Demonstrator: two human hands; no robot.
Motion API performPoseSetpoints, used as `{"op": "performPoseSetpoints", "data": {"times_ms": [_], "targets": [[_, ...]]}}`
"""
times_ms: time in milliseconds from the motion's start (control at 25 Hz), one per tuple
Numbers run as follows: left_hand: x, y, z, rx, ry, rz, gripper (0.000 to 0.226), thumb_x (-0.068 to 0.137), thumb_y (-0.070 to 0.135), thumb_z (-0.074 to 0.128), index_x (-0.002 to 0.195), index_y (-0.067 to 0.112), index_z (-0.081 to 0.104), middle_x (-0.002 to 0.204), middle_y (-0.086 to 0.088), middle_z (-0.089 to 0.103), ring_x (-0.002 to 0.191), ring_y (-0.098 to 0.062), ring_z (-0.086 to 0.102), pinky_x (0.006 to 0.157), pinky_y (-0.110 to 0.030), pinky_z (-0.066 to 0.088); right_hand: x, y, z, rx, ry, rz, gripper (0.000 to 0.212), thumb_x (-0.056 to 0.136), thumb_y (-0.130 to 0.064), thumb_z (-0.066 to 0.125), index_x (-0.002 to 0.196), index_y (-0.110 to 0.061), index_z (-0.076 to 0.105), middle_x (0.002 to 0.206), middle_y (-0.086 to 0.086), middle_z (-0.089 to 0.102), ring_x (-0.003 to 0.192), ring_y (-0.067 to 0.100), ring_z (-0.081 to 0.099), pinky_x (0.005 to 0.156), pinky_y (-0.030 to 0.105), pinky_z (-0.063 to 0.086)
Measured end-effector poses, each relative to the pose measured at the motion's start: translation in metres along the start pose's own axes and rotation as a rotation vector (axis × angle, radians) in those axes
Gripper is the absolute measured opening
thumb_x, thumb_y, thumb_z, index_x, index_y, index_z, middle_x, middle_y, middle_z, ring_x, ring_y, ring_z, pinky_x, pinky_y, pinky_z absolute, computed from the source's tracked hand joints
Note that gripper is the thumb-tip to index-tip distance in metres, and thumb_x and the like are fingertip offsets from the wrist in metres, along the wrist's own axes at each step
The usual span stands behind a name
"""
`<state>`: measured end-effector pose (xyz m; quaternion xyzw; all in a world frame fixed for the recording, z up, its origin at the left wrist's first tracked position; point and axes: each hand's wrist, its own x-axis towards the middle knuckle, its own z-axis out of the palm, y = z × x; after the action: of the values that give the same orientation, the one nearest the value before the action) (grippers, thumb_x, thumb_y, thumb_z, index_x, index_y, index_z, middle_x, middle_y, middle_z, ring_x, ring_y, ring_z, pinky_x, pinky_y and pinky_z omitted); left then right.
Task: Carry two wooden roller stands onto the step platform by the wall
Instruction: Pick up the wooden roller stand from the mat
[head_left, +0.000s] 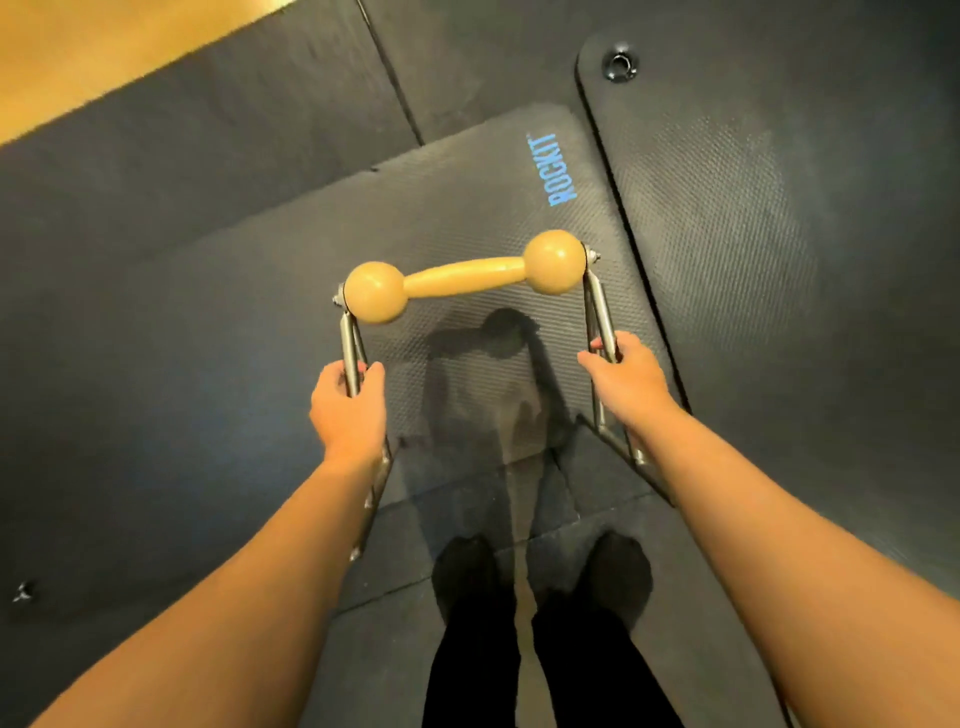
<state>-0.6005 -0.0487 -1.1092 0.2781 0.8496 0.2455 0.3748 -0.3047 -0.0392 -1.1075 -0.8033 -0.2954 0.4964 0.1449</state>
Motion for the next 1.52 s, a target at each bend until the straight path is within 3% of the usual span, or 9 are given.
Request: {"op": "performPoseSetpoints", "data": {"times_ms": [160, 280, 400, 480, 600, 880, 1000, 1240, 1520], "targets": [[0.014, -0.023, 0.004, -0.086, 0.065, -0.036, 0.018, 0.093, 0.028, 0.070, 0.085, 0.013, 0.064, 0.061, 0.010, 0.049, 0.044, 0.000, 0.042, 0.045, -0.016, 0.034, 0.041, -0.017, 0.018, -0.132, -0.036, -0.098, 0.014, 0.096, -0.030, 0.067, 0.097, -0.018, 0.061, 0.082, 0.001, 0.059, 0.080, 0.025, 0.055, 0.074, 0.039, 0.044], [0.037, -0.026, 0.007, -0.076, 0.000, -0.017, 0.035, 0.090, 0.034, 0.065, 0.065, 0.020, 0.044, 0.050, 0.014, 0.037, 0.046, -0.005, 0.032, 0.047, -0.025, 0.026, 0.061, -0.023, 0.029, -0.194, 0.024, -0.110, 0.014, 0.094, -0.030, 0.066, 0.087, -0.018, 0.063, 0.079, 0.004, 0.060, 0.081, 0.029, 0.058, 0.073, 0.043, 0.048], [0.058, -0.025, 0.007, -0.110, -0.139, -0.052, 0.026, 0.094, 0.028, 0.062, 0.077, 0.014, 0.048, 0.066, -0.008, 0.038, 0.062, -0.022, 0.035, 0.060, -0.035, 0.028, 0.074, -0.034, 0.032, -0.177, 0.003, -0.039, 0.028, 0.093, -0.030, 0.065, 0.071, -0.021, 0.051, 0.068, 0.003, 0.050, 0.072, 0.029, 0.051, 0.063, 0.041, 0.041], [0.066, -0.026, 0.007, -0.115, -0.206, -0.106, 0.022, 0.100, 0.022, 0.059, 0.083, 0.012, 0.048, 0.071, -0.013, 0.037, 0.059, -0.024, 0.033, 0.057, -0.036, 0.030, 0.084, -0.046, 0.035, -0.180, -0.031, 0.038, 0.026, 0.094, -0.030, 0.064, 0.073, -0.020, 0.050, 0.070, 0.006, 0.049, 0.065, 0.028, 0.048, 0.057, 0.038, 0.039], [0.073, -0.021, 0.010, -0.195, -0.314, -0.332, 0.025, 0.104, 0.019, 0.055, 0.081, 0.016, 0.044, 0.069, -0.006, 0.038, 0.046, -0.017, 0.029, 0.042, -0.022, 0.026, 0.091, -0.072, 0.037, -0.184, -0.143, 0.222, 0.016, 0.100, -0.028, 0.054, 0.096, -0.013, 0.057, 0.077, 0.010, 0.049, 0.058, 0.022, 0.043, 0.052, 0.032, 0.038], [0.096, -0.007, 0.006, -0.120, -0.484, -0.472, 0.030, 0.111, 0.036, 0.043, 0.089, 0.017, 0.046, 0.067, -0.002, 0.033, 0.042, -0.012, 0.027, 0.036, -0.017, 0.025, 0.087, -0.089, 0.039, -0.239, -0.284, 0.404, 0.029, 0.107, -0.036, 0.037, 0.088, -0.016, 0.046, 0.069, 0.004, 0.036, 0.057, 0.016, 0.028, 0.054, 0.028, 0.028], [0.093, -0.005, 0.006, -0.156, -0.476, -0.461, 0.040, 0.107, 0.049, 0.049, 0.081, 0.019, 0.040, 0.064, 0.001, 0.021, 0.045, -0.012, 0.019, 0.038, -0.019, 0.018, 0.087, -0.089, 0.035, -0.205, -0.330, 0.387, 0.036, 0.109, -0.040, 0.033, 0.081, -0.019, 0.040, 0.067, 0.003, 0.030, 0.056, 0.015, 0.022, 0.055, 0.028, 0.023], [0.066, -0.001, -0.006, -0.237, -0.366, -0.443, 0.046, 0.103, 0.057, 0.052, 0.079, 0.020, 0.039, 0.058, 0.002, 0.028, 0.047, -0.014, 0.022, 0.042, -0.023, 0.018, 0.067, -0.093, 0.012, -0.133, -0.316, 0.331, 0.040, 0.111, -0.050, 0.031, 0.090, -0.019, 0.044, 0.066, 0.002, 0.032, 0.055, 0.016, 0.026, 0.054, 0.028, 0.025], [0.004, 0.076, -0.075, -0.305, -0.182, -0.222, 0.055, 0.095, 0.053, 0.069, 0.068, 0.023, 0.032, 0.045, 0.005, 0.029, 0.035, -0.012, 0.025, 0.036, -0.021, 0.021, -0.030, -0.179, -0.052, -0.047, -0.289, 0.069, 0.047, 0.099, -0.065, 0.052, 0.098, -0.019, 0.057, 0.069, 0.001, 0.039, 0.052, 0.014, 0.033, 0.051, 0.026, 0.027]]}}
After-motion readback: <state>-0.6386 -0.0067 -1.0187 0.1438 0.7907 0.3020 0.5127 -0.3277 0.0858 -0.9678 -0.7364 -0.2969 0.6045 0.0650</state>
